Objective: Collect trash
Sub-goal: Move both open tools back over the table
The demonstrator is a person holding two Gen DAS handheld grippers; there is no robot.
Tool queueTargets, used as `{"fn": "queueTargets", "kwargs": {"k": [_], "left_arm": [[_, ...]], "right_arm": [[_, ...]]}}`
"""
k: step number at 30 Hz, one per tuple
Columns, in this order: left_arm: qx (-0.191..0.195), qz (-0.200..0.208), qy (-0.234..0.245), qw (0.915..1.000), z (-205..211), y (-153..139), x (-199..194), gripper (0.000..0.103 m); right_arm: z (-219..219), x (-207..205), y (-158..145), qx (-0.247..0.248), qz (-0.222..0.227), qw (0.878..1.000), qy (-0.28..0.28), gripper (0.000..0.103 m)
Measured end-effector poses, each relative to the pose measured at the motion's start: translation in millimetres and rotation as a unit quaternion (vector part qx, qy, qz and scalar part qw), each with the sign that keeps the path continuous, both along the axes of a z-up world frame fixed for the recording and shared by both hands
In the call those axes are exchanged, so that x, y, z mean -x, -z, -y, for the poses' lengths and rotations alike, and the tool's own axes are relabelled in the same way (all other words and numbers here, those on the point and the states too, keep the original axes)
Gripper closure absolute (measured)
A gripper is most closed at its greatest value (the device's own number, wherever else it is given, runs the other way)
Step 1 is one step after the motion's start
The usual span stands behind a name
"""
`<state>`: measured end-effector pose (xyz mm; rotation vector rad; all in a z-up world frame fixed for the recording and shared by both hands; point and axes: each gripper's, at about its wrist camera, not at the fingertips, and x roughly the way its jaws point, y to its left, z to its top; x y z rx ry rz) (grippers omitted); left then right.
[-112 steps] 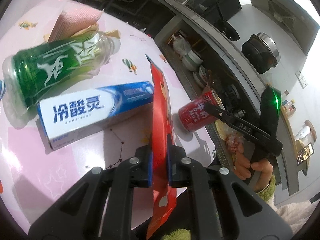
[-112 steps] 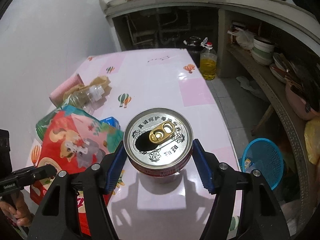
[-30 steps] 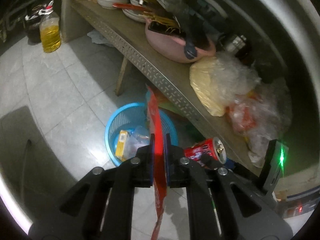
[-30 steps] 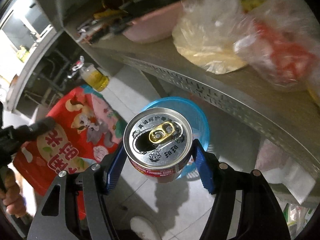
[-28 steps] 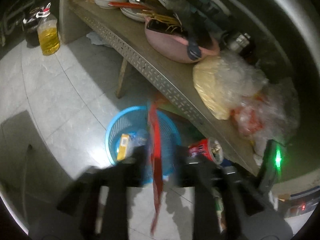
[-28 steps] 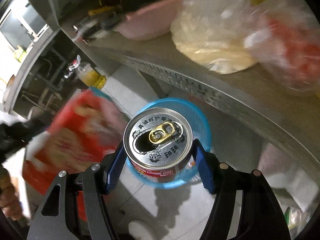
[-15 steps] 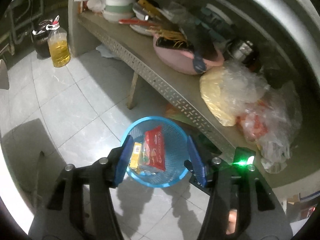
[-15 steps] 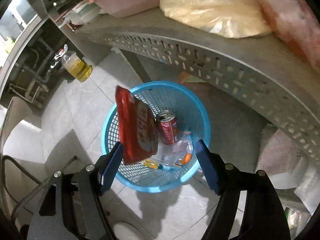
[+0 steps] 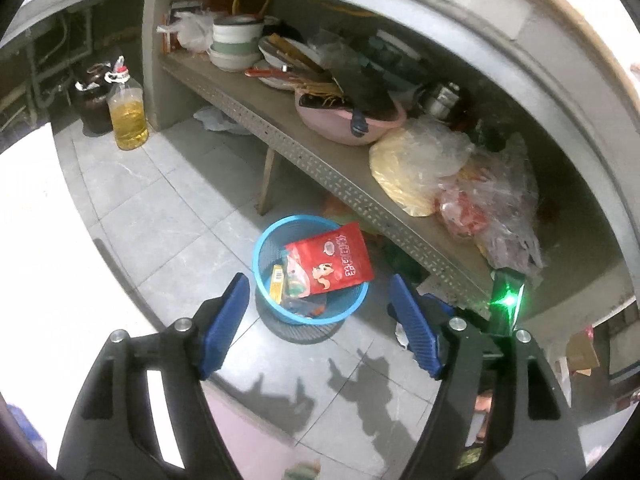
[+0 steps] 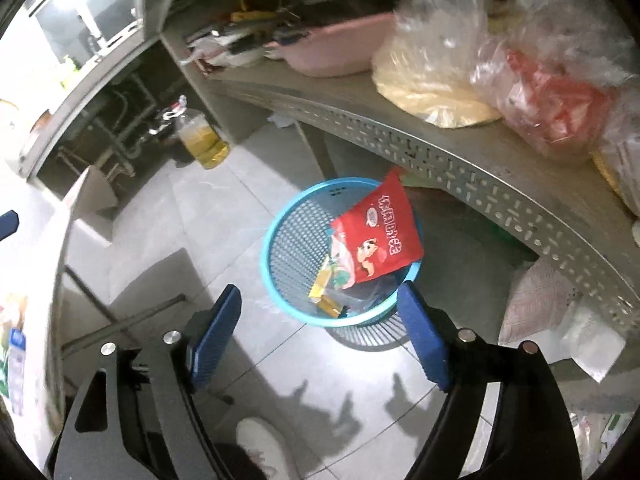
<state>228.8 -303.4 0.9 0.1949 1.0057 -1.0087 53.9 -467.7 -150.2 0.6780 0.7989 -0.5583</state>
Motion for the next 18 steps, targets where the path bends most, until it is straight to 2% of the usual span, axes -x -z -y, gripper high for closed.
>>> {"fn": "queueTargets", "kwargs": {"k": [5,10,15,18], "left_arm": [[0.007,0.013,-0.011,0.9998,-37.3,-7.3,14.5,0.032],[0.017,0.006,-0.040,0.9990,-69.4,-10.4,15.7,0.031],[0.020,0.016,-0.065,0.9975,-97.5,-14.2,18.0,0.029],[0.020,0.029,-0.075,0.9965,-113.9,-17.0,19.3,0.028]], "right_arm": [[-21.0,11.8,-17.6,0.011,0.007,1.000,-0.022,0.023],[-35.1,12.0,-28.0,0.015,0.012,0.999,-0.043,0.023],[-49.5,9.6,-42.4,0.019,0.023,0.998,-0.061,0.023],[-58.7,7.6,-54.9,0.027,0.035,0.996,-0.075,0.017]]}}
